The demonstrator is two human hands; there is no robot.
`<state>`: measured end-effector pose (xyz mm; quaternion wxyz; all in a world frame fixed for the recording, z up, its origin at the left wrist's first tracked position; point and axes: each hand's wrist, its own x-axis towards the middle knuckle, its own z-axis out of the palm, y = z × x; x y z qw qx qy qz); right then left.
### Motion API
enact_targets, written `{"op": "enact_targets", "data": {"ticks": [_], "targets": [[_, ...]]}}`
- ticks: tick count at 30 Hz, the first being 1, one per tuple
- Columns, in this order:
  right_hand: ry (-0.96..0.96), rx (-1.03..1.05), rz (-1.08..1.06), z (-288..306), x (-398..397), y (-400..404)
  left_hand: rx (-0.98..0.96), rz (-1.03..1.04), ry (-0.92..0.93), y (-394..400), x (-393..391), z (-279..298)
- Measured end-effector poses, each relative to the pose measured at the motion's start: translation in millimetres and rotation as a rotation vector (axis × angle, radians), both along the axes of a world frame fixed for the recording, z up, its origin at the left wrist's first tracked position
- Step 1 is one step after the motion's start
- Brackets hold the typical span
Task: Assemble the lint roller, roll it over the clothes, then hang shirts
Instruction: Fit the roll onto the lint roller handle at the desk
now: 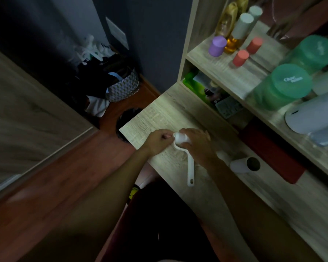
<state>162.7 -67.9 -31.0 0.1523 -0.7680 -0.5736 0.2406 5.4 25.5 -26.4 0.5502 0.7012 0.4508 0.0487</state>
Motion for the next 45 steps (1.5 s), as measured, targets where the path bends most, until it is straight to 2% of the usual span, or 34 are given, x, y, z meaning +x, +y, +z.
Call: {"op": "enact_targets", "data": {"ticks": [7, 14, 17, 20, 26, 30, 34, 39, 43, 45], "targets": [[0.044, 0.045, -0.009, 0, 0, -1, 0.025, -0.071, 0.06, 3, 11, 7], [0.039, -0.058, 0.104, 1, 3, 2, 0.149, -0.253, 0.146, 13, 19, 14], [0.036, -0.094, 0.11, -3, 5, 5, 0.129, -0.317, 0.166, 21, 22, 19], [0.064, -0.113, 0.028, 2, 3, 11, 0.087, -0.374, 0.181, 28, 24, 24], [0.028, -0.042, 0.066, 15, 9, 7, 0.052, -0.477, 0.225, 40, 33, 38], [0.155, -0.048, 0.014, 18, 11, 14, 0.011, -0.497, 0.261, 45, 40, 42], [0.364, -0.021, -0.104, 21, 8, 17, 0.065, -0.455, 0.275, 48, 48, 45], [0.481, -0.105, -0.308, 17, 3, 25, 0.14, -0.397, 0.313, 46, 57, 45], [0.517, -0.101, -0.35, 12, 3, 31, 0.187, -0.358, 0.378, 44, 67, 48], [0.609, -0.117, -0.403, 13, 4, 33, 0.216, -0.347, 0.386, 44, 69, 46]]}}
